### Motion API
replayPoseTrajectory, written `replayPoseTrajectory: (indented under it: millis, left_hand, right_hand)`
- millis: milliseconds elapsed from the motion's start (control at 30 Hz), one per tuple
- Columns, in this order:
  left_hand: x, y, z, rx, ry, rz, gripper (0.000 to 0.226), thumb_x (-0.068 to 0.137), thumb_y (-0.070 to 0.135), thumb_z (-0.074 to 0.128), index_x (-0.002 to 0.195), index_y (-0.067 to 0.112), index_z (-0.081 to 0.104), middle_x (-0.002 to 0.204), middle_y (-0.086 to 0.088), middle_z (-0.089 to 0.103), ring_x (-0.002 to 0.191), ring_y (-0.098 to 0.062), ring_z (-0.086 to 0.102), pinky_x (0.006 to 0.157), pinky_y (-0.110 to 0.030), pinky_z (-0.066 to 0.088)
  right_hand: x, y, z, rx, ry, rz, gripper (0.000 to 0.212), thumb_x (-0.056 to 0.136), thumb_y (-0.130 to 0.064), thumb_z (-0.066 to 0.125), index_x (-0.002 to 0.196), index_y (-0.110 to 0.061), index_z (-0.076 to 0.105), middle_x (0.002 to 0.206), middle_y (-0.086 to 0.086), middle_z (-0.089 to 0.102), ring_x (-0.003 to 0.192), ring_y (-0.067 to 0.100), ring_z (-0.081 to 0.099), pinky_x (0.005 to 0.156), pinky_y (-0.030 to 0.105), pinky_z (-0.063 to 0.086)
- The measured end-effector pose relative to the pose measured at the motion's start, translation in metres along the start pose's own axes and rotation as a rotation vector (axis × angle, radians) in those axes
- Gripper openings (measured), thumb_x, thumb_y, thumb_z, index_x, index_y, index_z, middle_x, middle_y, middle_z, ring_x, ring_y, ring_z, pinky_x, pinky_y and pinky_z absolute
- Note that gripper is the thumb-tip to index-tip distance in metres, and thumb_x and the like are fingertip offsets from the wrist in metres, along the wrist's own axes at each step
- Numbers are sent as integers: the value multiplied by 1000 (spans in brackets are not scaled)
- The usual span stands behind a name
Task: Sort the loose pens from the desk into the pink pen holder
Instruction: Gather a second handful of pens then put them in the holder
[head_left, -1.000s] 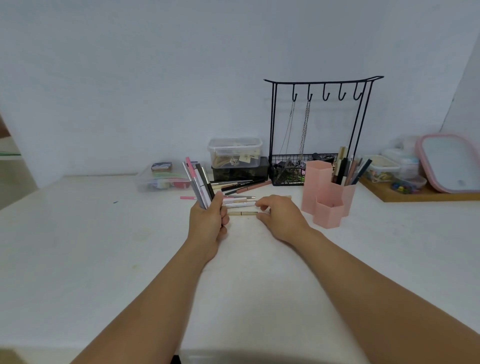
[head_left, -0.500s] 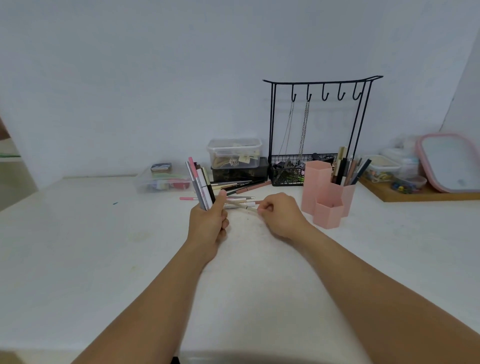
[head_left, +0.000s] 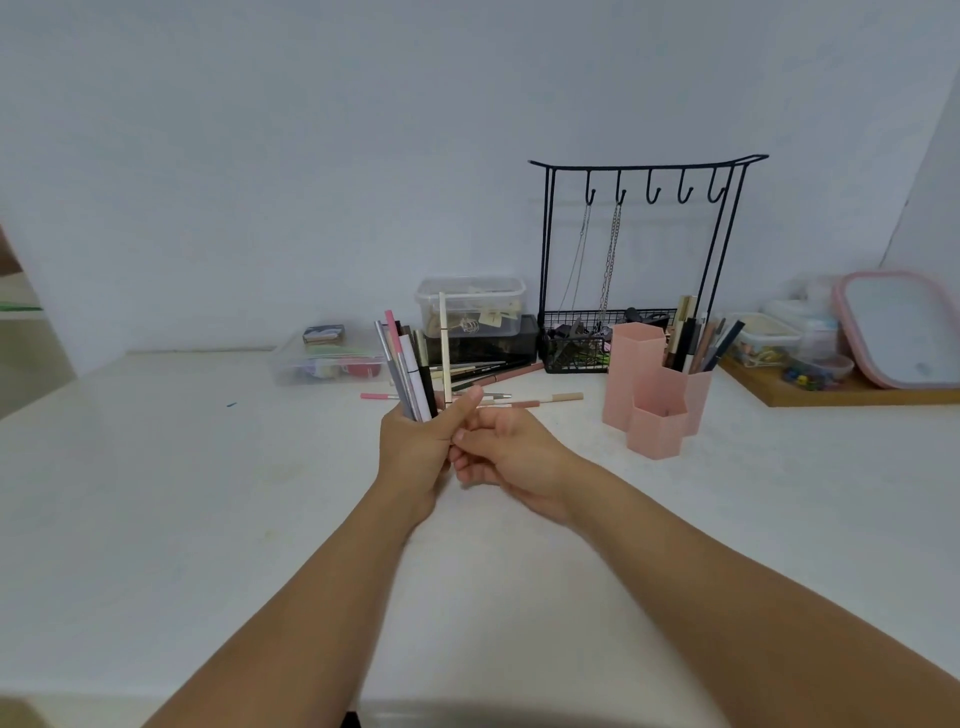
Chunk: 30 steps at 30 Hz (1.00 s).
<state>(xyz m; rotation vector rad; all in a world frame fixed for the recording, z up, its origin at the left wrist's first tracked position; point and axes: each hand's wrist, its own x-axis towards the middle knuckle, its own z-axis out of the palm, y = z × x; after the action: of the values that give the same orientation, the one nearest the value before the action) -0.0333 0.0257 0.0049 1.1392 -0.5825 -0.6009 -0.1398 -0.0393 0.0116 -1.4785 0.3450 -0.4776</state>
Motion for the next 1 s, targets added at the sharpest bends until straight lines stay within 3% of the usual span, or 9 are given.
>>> replayPoseTrajectory:
  millis: [100,233,333,400,433,500,567,800,1000]
  left_hand:
    - [5,-6,-2,48,21,14,32,78,16,86,61,9,59,56,-13,55,49,-24,49,49,-30,43]
    - [4,-7,-2,148,20,20,18,84,9,71,70,3,61,54,-12,53,48,-22,45,43,-24,36]
    - [5,-3,-1,134,79,-6,15,92,14,69,86,1,66,63,-11,66,49,-19,55,40,-26,41]
    - [5,-2,0,96,100,-27,18,95,19,69,100,2,67,69,-9,72,53,-18,62,42,-28,47]
    - [5,-2,0,103,109,-25,21,95,22,70,103,2,66,67,-7,71,52,-15,62,41,-28,47]
    - [5,-2,-1,121,138,-14,27,95,28,71,102,3,65,64,-5,65,48,-12,59,40,-25,44]
    - [6,-3,-4,118,160,-16,31,94,33,72,100,4,62,61,-4,60,45,-11,54,39,-23,41]
    - [7,-2,-3,91,174,-33,32,92,36,73,86,10,56,61,-6,45,49,-16,37,39,-24,29]
    - [8,-1,-3,87,206,-80,39,92,40,73,77,11,50,56,-4,45,46,-15,39,39,-23,31]
  right_hand:
    - [2,3,-1,-77,59,-48,18,95,0,59,79,-7,63,73,9,65,61,14,60,61,27,54]
    - [3,4,-3,-142,97,-74,14,89,3,65,78,-6,65,67,8,66,56,14,58,55,25,53]
    - [8,1,-18,-469,295,-201,8,87,-18,75,83,-12,71,78,-2,70,65,6,57,63,21,47]
    - [10,3,-34,-860,448,-297,17,87,-32,73,100,-20,69,100,-7,69,89,7,59,76,20,45]
    - [11,6,-42,-1021,447,-297,28,90,-33,69,116,-22,64,117,-7,65,107,11,56,87,23,44]
    - [14,12,-54,-1216,332,-200,49,97,-33,58,144,-23,45,147,-4,48,136,19,38,106,32,37]
    - [19,18,-60,-1312,229,-111,56,102,-34,47,154,-22,30,159,-3,33,145,23,26,115,37,29]
    - [24,16,-58,-1369,256,-113,43,103,-28,44,146,-22,44,141,2,47,125,28,42,100,42,44]
    - [22,9,-56,-1305,371,-118,17,99,-25,56,108,-19,68,107,2,54,102,22,52,80,36,47]
